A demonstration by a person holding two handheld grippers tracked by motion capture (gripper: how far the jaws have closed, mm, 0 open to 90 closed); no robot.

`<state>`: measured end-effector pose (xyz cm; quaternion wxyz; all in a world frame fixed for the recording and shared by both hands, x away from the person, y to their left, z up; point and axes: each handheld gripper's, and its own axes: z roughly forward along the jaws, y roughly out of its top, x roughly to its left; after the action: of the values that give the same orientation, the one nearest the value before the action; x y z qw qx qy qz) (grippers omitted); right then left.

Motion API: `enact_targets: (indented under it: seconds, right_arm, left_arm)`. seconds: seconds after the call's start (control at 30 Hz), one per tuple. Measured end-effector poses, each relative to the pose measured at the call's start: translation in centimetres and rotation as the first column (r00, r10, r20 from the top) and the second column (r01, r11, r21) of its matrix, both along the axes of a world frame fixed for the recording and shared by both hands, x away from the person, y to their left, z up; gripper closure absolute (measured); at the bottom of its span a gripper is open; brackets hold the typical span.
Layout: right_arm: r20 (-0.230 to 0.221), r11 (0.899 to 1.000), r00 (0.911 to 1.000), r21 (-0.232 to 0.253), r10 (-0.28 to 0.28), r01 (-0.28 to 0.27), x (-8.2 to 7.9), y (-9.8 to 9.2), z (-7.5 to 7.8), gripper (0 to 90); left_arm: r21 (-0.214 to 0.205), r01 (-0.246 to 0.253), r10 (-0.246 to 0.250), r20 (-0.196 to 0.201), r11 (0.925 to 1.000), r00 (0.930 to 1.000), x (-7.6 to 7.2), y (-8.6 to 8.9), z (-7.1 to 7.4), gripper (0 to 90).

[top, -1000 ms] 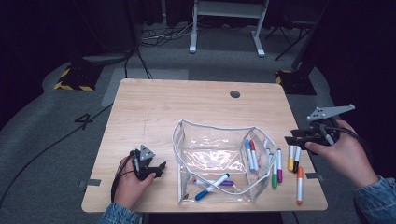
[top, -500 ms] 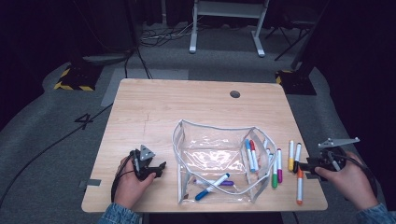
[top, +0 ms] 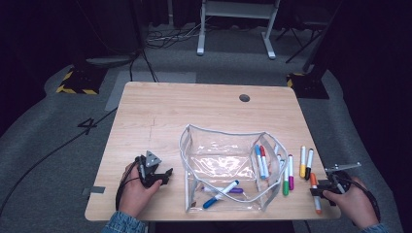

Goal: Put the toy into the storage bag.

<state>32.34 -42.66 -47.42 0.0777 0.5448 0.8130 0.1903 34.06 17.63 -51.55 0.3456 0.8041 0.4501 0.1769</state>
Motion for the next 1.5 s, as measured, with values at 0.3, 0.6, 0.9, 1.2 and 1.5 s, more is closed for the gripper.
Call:
enact_targets:
  seconds: [0.3,0.6,0.9,1.2,1.5]
  right_arm:
    - [-0.041,0.997,0.9976,-0.046,-0.056,0.054,-0.3,-0.9,0.4,77.4]
    - [0.032,1.000,0.9995,0.006,0.002,-0.002,0.0,0.2,4.3,77.4]
    - [0.131,0.992,0.9847,0.039,0.115,-0.121,1.1,3.3,11.2,77.4]
    - [0.200,0.965,0.9476,0.025,0.249,-0.259,2.0,7.8,17.4,77.4]
    - [0.237,0.914,0.8872,-0.007,0.396,-0.406,2.1,13.8,21.7,77.4]
  left_arm:
    - [0.000,0.000,0.000,0.000,1.0000,1.0000,0.0,0.0,0.0,29.2]
    - [0.001,0.001,-0.001,0.000,1.0000,1.0000,0.0,0.0,0.0,29.1]
    - [0.001,0.001,-0.001,0.000,1.0000,1.0000,0.0,0.0,0.0,29.1]
    - [0.001,0.001,-0.001,0.000,1.0000,1.0000,0.0,0.0,0.0,29.2]
    - [0.001,0.002,-0.002,0.000,1.0000,1.0000,0.0,0.0,0.0,29.1]
